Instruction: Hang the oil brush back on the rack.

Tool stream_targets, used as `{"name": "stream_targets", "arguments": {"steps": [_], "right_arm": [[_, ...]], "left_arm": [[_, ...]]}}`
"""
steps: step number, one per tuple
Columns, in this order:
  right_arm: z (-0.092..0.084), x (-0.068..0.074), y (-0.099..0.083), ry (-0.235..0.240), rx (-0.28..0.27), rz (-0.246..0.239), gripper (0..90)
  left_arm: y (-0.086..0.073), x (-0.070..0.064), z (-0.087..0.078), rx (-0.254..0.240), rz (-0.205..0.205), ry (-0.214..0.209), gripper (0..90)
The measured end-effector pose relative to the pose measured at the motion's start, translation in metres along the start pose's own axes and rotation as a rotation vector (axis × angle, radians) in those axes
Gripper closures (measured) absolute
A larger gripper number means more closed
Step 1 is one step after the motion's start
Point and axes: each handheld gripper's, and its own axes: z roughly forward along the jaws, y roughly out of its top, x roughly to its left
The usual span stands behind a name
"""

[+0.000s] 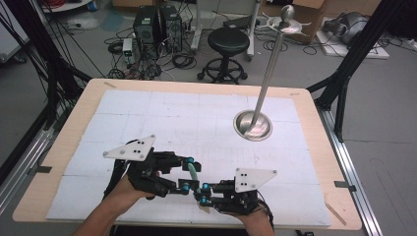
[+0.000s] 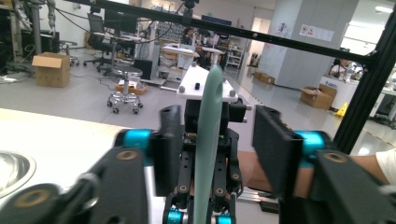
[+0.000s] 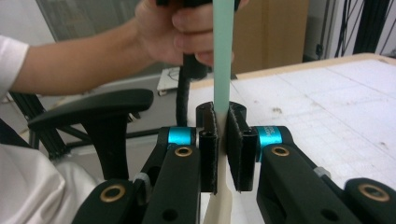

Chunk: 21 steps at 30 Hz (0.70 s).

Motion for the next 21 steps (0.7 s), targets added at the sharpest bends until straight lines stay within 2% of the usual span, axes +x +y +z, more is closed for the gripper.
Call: {"name": "stream_targets", "arguments": {"steps": [4,11,13,15,16,18,19,20,21], "right_arm": [[-0.005,-0.001,0.002,0.016,-0.046,0.011,83.8],[-0.010,-0.002,0.002,0.026,-0.076,0.012,83.8],[-0.010,-0.002,0.002,0.030,-0.074,0.013,83.6],[-0.011,-0.002,0.003,0.027,-0.081,0.026,80.8],[-0.012,-0.003,0.003,0.015,-0.091,0.028,70.2],[-0.016,-0.004,0.004,-0.058,-0.105,0.060,51.2],[-0.019,-0.004,0.005,-0.102,-0.111,0.057,46.1],[-0.025,-0.002,0.006,-0.162,-0.096,0.061,41.4],[-0.028,-0.002,0.007,-0.193,-0.085,0.061,39.0]], "left_arm": [[-0.002,0.000,0.006,0.023,0.001,-0.005,59.4],[-0.004,0.003,0.013,0.039,0.001,-0.008,70.8],[-0.003,0.003,0.014,0.046,0.014,0.003,80.5],[0.000,0.004,0.014,0.059,0.010,0.027,81.9],[0.002,0.006,0.014,0.055,0.002,0.047,82.3],[0.006,0.008,0.015,0.061,0.013,0.081,82.5],[0.009,0.011,0.015,0.069,0.019,0.092,82.5],[0.010,0.012,0.016,0.072,0.023,0.094,82.5],[0.013,0.014,0.016,0.080,0.032,0.102,82.5]]}}
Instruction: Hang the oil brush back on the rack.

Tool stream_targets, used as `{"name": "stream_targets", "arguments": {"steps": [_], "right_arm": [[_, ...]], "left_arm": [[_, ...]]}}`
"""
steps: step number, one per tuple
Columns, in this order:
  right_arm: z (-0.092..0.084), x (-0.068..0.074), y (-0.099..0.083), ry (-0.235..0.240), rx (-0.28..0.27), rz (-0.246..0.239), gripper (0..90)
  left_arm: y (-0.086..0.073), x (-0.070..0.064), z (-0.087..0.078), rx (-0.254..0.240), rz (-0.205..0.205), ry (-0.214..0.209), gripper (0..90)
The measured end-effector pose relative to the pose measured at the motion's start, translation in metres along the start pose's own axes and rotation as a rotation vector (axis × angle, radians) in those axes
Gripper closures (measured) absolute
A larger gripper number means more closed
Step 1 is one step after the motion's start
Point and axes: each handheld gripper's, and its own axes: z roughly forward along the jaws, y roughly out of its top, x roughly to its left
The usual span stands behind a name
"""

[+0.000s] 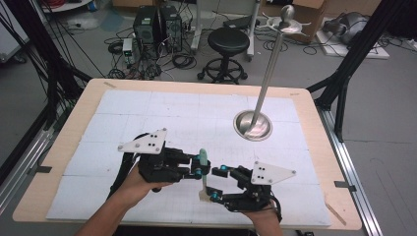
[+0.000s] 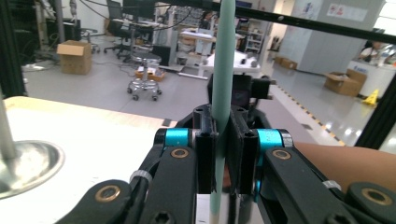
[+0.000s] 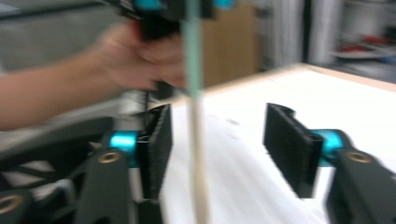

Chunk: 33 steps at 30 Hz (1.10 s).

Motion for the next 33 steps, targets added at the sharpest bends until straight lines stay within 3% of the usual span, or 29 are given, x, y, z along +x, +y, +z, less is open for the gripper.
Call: {"name": "stream_targets", "arguments": {"steps": [3,6,9,13,15,18,33], "right_arm": [[-0.018,0.000,0.003,-0.142,0.046,0.000,28.1],[-0.037,-0.002,0.002,-0.235,0.068,-0.017,26.8],[-0.058,-0.004,-0.005,-0.360,0.097,0.003,26.5],[-0.075,-0.009,-0.015,-0.484,0.121,0.017,24.8],[-0.079,-0.009,-0.017,-0.518,0.120,0.022,22.1],[-0.085,-0.008,-0.017,-0.528,0.105,0.028,21.8],[-0.112,-0.004,-0.024,-0.588,0.049,0.062,21.4]], "left_arm": [[0.005,0.006,0.001,0.017,0.017,0.023,82.5],[0.012,0.019,0.007,0.030,0.009,0.043,82.5],[0.023,0.034,0.016,0.051,-0.005,0.065,82.5],[0.042,0.052,0.033,0.045,-0.009,0.076,82.5],[0.051,0.061,0.041,0.032,-0.013,0.072,82.5],[0.061,0.074,0.054,0.021,-0.036,0.039,82.5],[0.125,0.131,0.105,0.104,-0.025,0.026,82.6]]}}
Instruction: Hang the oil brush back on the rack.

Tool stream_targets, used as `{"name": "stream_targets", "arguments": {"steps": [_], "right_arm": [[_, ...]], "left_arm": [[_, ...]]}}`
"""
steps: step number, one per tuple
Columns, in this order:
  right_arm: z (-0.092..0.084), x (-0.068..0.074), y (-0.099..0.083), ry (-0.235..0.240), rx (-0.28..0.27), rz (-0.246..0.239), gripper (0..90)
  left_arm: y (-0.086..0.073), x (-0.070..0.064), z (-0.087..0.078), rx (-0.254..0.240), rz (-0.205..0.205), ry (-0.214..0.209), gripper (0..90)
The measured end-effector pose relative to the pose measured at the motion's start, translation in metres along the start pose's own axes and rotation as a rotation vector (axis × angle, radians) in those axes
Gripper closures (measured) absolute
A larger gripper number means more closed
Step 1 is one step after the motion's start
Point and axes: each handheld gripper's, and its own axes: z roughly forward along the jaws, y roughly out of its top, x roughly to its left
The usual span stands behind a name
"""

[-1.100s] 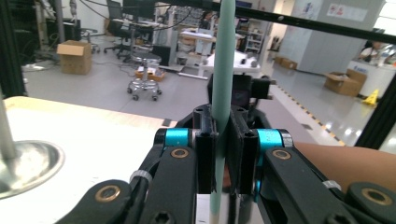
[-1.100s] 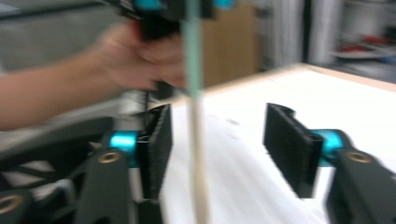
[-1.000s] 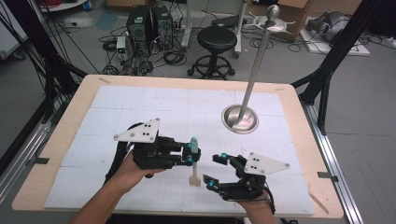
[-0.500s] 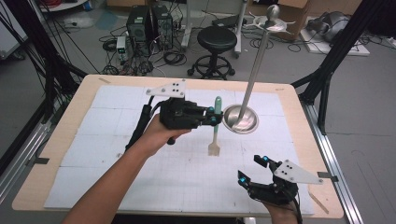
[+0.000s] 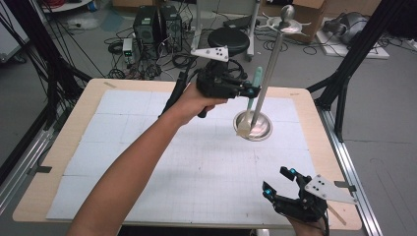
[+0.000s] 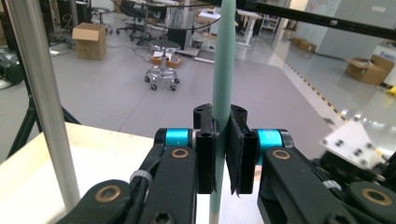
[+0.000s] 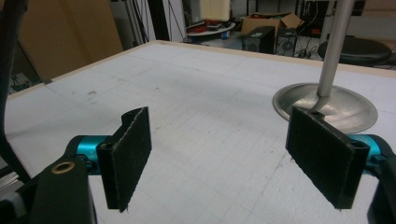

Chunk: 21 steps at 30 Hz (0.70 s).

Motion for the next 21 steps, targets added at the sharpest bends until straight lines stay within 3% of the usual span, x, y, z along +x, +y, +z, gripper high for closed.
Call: {"name": "stream_targets", "arguments": {"steps": [5,14,21], "right_arm": [[0.001,0.001,-0.003,0.000,0.015,-0.001,21.4],[0.005,-0.001,-0.008,-0.015,0.012,0.028,19.3],[0.005,-0.004,-0.008,-0.021,0.000,0.042,19.2]], "left_arm": [[0.021,0.013,0.008,0.009,0.008,-0.010,82.6],[0.043,0.033,0.020,0.017,0.000,-0.027,82.5],[0.051,0.047,0.036,0.010,-0.037,-0.069,82.5]]}}
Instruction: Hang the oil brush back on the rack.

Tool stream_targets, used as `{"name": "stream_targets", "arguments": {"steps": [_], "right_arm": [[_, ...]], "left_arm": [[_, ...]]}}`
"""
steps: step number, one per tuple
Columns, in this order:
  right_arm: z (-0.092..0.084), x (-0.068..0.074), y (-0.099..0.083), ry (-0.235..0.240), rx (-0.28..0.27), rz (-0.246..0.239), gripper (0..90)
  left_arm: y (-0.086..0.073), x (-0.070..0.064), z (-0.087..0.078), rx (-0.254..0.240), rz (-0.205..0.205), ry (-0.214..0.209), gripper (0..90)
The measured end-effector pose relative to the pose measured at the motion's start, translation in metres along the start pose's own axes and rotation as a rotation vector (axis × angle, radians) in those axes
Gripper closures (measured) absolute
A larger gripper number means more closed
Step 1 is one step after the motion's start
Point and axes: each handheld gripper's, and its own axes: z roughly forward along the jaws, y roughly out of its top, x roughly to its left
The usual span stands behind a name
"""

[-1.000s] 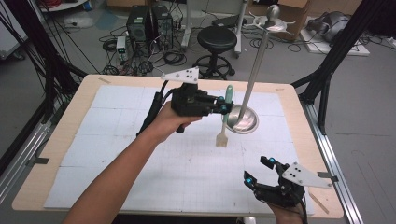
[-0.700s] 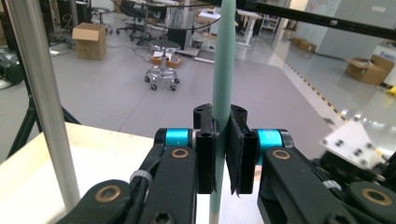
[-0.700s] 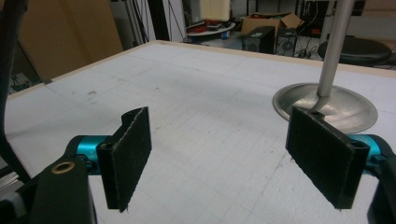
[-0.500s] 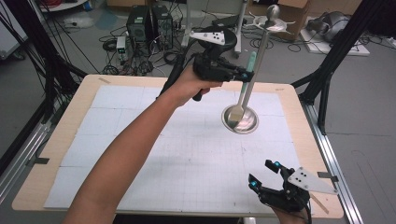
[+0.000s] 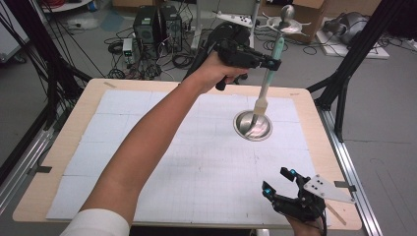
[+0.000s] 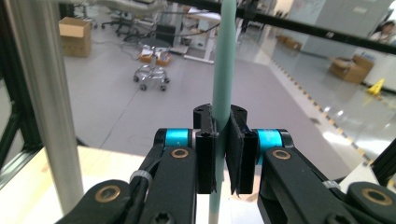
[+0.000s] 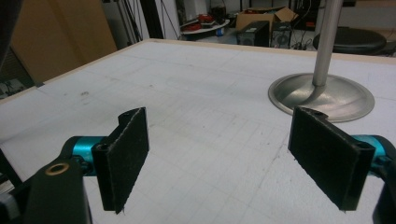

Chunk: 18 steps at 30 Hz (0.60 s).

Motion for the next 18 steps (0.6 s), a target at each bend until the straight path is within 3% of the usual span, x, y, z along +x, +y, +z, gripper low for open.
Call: {"name": "stream_targets", "arguments": {"steps": [8,18], "right_arm": [[0.003,0.000,-0.002,0.005,0.021,-0.008,19.3],[0.005,0.002,-0.001,0.008,0.025,0.002,19.2]], "left_arm": [[0.007,0.008,0.001,-0.017,-0.012,-0.008,82.5],[0.005,0.016,0.002,-0.005,-0.024,-0.014,82.5]]}}
